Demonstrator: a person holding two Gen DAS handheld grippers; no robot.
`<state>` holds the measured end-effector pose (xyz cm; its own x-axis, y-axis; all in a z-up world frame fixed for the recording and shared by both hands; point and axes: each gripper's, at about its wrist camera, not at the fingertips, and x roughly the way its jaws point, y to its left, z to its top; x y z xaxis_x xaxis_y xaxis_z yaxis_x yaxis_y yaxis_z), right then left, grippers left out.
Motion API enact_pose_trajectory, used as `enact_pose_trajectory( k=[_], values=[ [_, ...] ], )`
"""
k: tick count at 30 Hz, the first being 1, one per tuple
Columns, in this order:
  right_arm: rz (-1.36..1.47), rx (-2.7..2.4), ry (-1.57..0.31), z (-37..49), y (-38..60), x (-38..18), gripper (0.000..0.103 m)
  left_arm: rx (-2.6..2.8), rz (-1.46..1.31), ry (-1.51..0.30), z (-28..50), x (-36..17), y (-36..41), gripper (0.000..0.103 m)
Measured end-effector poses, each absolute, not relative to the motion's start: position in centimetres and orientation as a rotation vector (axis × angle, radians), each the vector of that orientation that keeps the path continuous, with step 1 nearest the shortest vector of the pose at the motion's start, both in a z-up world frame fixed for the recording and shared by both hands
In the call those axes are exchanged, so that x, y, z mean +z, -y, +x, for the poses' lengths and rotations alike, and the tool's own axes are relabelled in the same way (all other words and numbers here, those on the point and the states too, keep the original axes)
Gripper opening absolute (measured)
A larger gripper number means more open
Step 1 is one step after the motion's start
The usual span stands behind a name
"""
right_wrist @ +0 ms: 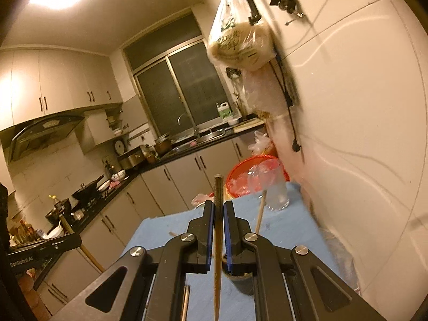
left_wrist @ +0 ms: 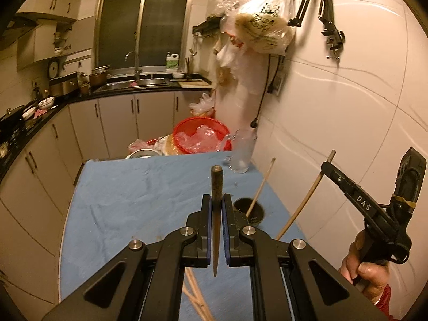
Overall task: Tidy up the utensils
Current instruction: 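Carry the chopstick over the black holder, drop it in, open the left tool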
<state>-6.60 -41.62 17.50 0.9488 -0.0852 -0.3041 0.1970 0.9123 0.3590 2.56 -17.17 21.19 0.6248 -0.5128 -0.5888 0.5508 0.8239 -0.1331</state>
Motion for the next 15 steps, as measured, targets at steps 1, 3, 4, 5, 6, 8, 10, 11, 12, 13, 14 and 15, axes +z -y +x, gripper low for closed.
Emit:
enact_pose_trajectory(
  k=[1, 3, 4, 5, 6, 8, 10, 11, 12, 13, 14, 15],
  values=[
    [0.397, -0.152, -0.283, -6.5, 42.0, 17.8, 0.008, -0.62, 0.061, -0.656, 2.6, 21.4, 17.5, 0.008],
    [0.392, -0.16, -0.274, -6.2, 42.5, 18.3, 0.008, -0.63, 0.063, -0.646, 2.8, 21.9, 18.6, 0.008],
    [0.388, -0.167, -0.268, -6.1, 42.8, 18.6, 0.008, -0.63, 0.065, -0.643, 3.1, 22.1, 19.2, 0.008],
    [0.388, -0.173, -0.262, -5.9, 43.2, 18.9, 0.008, -0.636, 0.066, -0.642, 3.3, 22.4, 19.8, 0.008],
    [0.389, -0.175, -0.257, -5.7, 43.5, 19.1, 0.008, -0.643, 0.067, -0.641, 3.5, 22.5, 20.2, 0.008],
    [0.386, -0.187, -0.243, -5.2, 44.0, 19.7, 0.008, -0.649, 0.062, -0.637, 4.1, 22.9, 21.5, 0.008],
    [0.392, -0.19, -0.235, -4.6, 44.4, 20.0, 0.008, -0.658, 0.057, -0.628, 4.7, 23.2, 22.4, 0.008],
    [0.393, -0.191, -0.23, -4.2, 44.7, 20.3, 0.008, -0.659, 0.054, -0.622, 5.0, 23.4, 22.9, 0.008],
    [0.388, -0.197, -0.225, -3.9, 44.9, 20.4, 0.008, -0.66, 0.05, -0.614, 5.4, 23.5, 23.4, 0.008],
    [0.38, -0.209, -0.22, -3.5, 45.0, 20.5, 0.008, -0.66, 0.048, -0.61, 5.7, 23.5, 23.8, 0.008],
    [0.377, -0.218, -0.217, -3.0, 45.2, 20.6, 0.008, -0.661, 0.044, -0.61, 6.2, 23.5, 24.3, 0.008],
    [0.377, -0.219, -0.219, -2.5, 45.4, 20.5, 0.008, -0.663, 0.038, -0.614, 6.7, 23.4, 24.8, 0.008]
  ],
)
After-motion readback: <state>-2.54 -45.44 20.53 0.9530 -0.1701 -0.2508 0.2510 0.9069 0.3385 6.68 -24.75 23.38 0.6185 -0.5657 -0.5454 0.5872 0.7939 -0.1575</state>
